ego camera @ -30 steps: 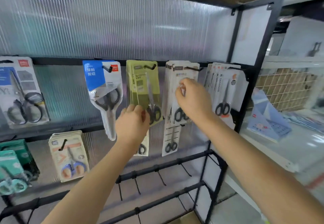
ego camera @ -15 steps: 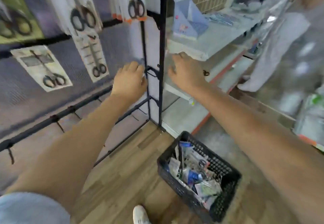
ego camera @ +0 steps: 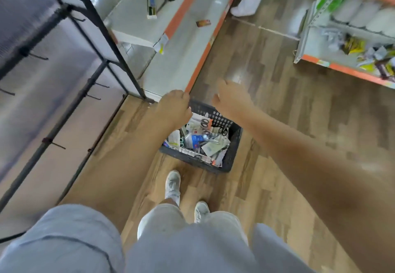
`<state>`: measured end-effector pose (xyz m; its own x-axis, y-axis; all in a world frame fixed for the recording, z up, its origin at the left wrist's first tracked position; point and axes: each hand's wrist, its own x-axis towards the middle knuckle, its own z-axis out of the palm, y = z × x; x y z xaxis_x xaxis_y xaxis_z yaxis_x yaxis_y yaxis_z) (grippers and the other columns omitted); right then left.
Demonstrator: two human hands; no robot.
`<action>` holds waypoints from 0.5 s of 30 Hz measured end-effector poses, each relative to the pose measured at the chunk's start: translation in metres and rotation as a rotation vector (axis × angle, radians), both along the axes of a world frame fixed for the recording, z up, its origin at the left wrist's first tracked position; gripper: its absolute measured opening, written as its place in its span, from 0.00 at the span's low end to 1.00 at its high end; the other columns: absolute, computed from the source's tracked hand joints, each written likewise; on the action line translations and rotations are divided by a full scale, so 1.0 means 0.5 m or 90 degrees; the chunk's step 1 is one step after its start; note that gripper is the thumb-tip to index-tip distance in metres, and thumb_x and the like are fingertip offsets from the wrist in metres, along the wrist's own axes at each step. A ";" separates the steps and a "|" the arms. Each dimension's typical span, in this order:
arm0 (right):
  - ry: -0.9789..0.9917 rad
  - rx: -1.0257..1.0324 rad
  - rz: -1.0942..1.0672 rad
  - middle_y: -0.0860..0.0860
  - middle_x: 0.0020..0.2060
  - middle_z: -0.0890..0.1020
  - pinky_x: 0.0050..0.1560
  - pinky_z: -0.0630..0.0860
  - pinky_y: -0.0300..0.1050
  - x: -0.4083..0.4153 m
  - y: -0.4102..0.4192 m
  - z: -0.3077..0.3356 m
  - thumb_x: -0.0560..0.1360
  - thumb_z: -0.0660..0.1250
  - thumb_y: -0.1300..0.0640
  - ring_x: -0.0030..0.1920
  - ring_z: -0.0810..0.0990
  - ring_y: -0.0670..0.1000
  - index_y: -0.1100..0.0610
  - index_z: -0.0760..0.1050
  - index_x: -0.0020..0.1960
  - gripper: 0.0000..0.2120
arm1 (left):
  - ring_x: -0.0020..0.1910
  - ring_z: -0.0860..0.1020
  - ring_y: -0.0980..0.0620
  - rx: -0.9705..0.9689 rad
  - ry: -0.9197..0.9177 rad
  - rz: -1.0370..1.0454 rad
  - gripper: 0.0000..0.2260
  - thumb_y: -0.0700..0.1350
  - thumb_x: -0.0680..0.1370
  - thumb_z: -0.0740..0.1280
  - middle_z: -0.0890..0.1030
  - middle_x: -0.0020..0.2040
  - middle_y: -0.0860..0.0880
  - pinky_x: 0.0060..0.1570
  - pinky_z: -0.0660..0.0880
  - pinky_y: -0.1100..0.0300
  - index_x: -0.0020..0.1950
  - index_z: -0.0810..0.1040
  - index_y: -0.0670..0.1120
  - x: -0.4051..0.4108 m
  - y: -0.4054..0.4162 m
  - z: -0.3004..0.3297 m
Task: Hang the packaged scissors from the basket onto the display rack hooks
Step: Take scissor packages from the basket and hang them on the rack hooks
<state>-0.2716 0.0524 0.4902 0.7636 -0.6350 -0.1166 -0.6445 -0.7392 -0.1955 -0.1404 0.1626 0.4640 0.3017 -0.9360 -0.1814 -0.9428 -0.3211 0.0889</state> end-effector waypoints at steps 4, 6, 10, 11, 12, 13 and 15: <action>0.045 0.015 -0.031 0.59 0.60 0.74 0.47 0.70 0.49 -0.031 -0.012 -0.067 0.80 0.55 0.56 0.55 0.76 0.60 0.63 0.68 0.64 0.16 | 0.61 0.71 0.41 0.046 0.025 -0.014 0.14 0.46 0.79 0.58 0.73 0.60 0.39 0.55 0.67 0.51 0.59 0.71 0.38 -0.001 -0.032 -0.061; 0.053 0.040 -0.051 0.59 0.57 0.75 0.47 0.69 0.48 -0.031 -0.022 -0.107 0.80 0.55 0.56 0.54 0.75 0.59 0.64 0.69 0.61 0.14 | 0.60 0.72 0.42 0.069 0.027 -0.023 0.15 0.47 0.80 0.58 0.74 0.61 0.40 0.54 0.68 0.51 0.62 0.70 0.39 0.006 -0.046 -0.089; 0.096 0.128 -0.120 0.60 0.58 0.74 0.50 0.72 0.50 -0.017 -0.035 -0.182 0.80 0.56 0.57 0.55 0.75 0.61 0.64 0.68 0.64 0.16 | 0.57 0.73 0.40 0.142 0.040 -0.051 0.14 0.47 0.80 0.58 0.75 0.59 0.40 0.54 0.66 0.51 0.60 0.71 0.39 0.046 -0.077 -0.145; 0.112 0.134 -0.118 0.60 0.59 0.74 0.50 0.72 0.50 -0.013 -0.041 -0.207 0.80 0.56 0.57 0.56 0.75 0.61 0.64 0.68 0.64 0.16 | 0.56 0.73 0.40 0.147 0.056 -0.037 0.13 0.46 0.80 0.58 0.76 0.58 0.40 0.55 0.66 0.51 0.59 0.72 0.39 0.063 -0.087 -0.163; 0.128 0.136 -0.119 0.60 0.59 0.74 0.50 0.71 0.50 -0.009 -0.049 -0.232 0.79 0.56 0.57 0.56 0.75 0.61 0.64 0.68 0.64 0.16 | 0.56 0.73 0.40 0.154 0.064 -0.032 0.12 0.45 0.80 0.58 0.76 0.58 0.40 0.55 0.66 0.51 0.58 0.72 0.39 0.082 -0.099 -0.181; 0.138 0.142 -0.126 0.60 0.59 0.75 0.49 0.71 0.50 -0.005 -0.055 -0.257 0.79 0.57 0.57 0.55 0.75 0.61 0.64 0.69 0.63 0.15 | 0.57 0.72 0.41 0.164 0.067 -0.038 0.12 0.44 0.80 0.58 0.76 0.58 0.40 0.56 0.66 0.52 0.58 0.73 0.38 0.099 -0.108 -0.204; 0.149 0.156 -0.141 0.60 0.58 0.75 0.49 0.70 0.50 0.005 -0.067 -0.308 0.79 0.57 0.57 0.55 0.75 0.60 0.63 0.69 0.61 0.14 | 0.57 0.73 0.40 0.177 0.078 -0.040 0.12 0.42 0.79 0.58 0.76 0.57 0.39 0.55 0.68 0.51 0.57 0.74 0.37 0.128 -0.119 -0.256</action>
